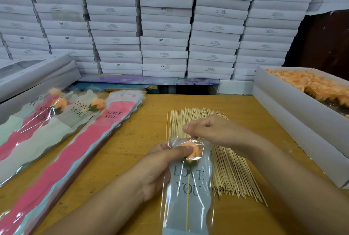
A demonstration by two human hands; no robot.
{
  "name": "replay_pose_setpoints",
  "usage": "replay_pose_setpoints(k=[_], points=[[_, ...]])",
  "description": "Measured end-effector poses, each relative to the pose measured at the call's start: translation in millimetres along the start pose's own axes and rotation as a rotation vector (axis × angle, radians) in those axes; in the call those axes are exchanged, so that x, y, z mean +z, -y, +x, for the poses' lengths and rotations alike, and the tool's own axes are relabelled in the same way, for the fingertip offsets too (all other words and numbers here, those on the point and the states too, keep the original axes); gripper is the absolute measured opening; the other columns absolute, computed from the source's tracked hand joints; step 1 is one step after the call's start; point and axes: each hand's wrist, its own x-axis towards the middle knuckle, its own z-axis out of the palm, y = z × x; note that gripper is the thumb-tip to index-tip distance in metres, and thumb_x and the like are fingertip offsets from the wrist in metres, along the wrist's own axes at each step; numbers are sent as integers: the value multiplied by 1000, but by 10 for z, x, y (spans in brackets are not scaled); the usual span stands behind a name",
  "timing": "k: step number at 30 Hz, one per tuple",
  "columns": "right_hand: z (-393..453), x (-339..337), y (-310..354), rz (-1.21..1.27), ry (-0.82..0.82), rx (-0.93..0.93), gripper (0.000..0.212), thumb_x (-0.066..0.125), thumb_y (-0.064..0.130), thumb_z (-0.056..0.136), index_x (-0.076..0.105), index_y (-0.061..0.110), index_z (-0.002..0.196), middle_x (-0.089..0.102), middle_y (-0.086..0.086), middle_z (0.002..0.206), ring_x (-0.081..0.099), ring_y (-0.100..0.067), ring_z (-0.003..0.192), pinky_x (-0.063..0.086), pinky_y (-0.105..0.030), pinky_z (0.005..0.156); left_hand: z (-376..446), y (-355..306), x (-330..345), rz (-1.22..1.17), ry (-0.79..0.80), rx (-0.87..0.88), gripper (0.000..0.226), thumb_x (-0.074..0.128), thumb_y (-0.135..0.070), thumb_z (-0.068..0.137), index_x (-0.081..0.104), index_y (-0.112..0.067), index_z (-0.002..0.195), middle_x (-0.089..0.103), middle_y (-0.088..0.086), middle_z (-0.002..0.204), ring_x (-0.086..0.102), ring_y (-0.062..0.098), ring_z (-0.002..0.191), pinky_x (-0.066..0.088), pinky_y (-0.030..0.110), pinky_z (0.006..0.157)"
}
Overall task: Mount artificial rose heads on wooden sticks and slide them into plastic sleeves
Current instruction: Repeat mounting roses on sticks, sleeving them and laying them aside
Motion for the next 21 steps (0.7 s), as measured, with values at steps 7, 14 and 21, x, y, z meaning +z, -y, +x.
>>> replay_pose_setpoints(k=[7, 14, 21], points=[[-5, -28, -11, -38, -3, 24, 54, 57, 73, 74, 81, 25, 79, 58, 16, 139, 48, -4, 118, 29, -34, 103, 18, 15, -36, 19, 40, 8, 40, 82, -15, 70, 67, -7, 105, 76, 19, 93, 74, 27, 72, 59, 33, 60], [-2, -16, -72, -50, 107, 9, 50, 55, 74, 74, 80, 32, 81, 59, 23, 131, 46, -4, 121, 29, -37, 105, 36, 47, -52, 62, 14, 30, 49, 83, -13, 71, 65, -4, 116, 76, 19, 101, 73, 26, 78, 60, 35, 69], [-51, -20, -223, 345, -187, 8, 48, 75, 54, 68, 69, 28, 108, 74, 12, 105, 72, -8, 95, 57, -21, 75, 39, 16, -46, -34, -9, 35, 32, 74, -5, 82, 66, -2, 113, 75, 23, 98, 74, 28, 69, 59, 33, 56]])
